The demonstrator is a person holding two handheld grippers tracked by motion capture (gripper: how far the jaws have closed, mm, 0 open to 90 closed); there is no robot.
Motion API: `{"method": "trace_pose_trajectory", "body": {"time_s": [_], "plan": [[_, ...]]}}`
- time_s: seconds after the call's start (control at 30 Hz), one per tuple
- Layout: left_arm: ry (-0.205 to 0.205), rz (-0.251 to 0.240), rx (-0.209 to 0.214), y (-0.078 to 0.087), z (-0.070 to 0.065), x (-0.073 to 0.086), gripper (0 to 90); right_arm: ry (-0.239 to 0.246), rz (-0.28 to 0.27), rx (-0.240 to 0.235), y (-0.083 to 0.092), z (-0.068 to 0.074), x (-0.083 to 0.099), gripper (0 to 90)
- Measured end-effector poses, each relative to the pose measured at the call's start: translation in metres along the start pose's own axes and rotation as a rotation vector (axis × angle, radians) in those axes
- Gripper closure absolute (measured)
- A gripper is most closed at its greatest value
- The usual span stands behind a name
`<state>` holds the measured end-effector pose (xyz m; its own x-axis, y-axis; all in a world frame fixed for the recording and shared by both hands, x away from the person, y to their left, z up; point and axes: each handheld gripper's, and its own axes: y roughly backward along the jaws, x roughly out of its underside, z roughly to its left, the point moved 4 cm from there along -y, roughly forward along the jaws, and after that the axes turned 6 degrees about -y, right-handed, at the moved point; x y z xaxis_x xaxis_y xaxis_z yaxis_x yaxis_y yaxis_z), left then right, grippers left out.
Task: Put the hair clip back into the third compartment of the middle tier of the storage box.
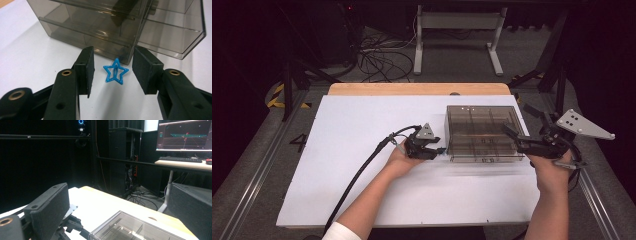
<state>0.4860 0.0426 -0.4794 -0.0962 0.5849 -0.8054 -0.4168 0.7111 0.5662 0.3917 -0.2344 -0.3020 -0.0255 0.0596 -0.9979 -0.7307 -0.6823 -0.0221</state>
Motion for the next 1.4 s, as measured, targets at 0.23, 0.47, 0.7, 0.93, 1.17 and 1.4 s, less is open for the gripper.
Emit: {"method": "trace_pose_trajectory", "body": {"time_s": [0.23,0.47,0.7,0.93,1.17,1.4], "plan": [[-0.010,0.016,-0.002,-0.007,0.002,-0.001,54.5,-0.004,0.001,0.001,0.000,-0.001,0.000,4.8],[-0.008,0.033,0.010,-0.013,0.009,0.001,54.4,-0.004,-0.002,0.002,0.000,-0.002,0.000,4.8],[-0.016,0.062,0.070,-0.016,0.012,0.004,54.5,-0.010,0.002,0.002,-0.001,-0.003,0.001,4.8],[-0.036,0.119,0.112,-0.021,0.013,0.005,55.8,-0.011,0.008,0.000,-0.003,-0.003,0.003,4.8],[-0.038,0.140,0.124,-0.022,0.012,0.005,58.1,-0.009,0.011,-0.005,-0.006,-0.002,0.003,4.8],[-0.061,0.142,0.126,-0.022,0.009,0.004,68.5,-0.006,0.010,-0.006,-0.006,-0.002,0.003,4.8]]}}
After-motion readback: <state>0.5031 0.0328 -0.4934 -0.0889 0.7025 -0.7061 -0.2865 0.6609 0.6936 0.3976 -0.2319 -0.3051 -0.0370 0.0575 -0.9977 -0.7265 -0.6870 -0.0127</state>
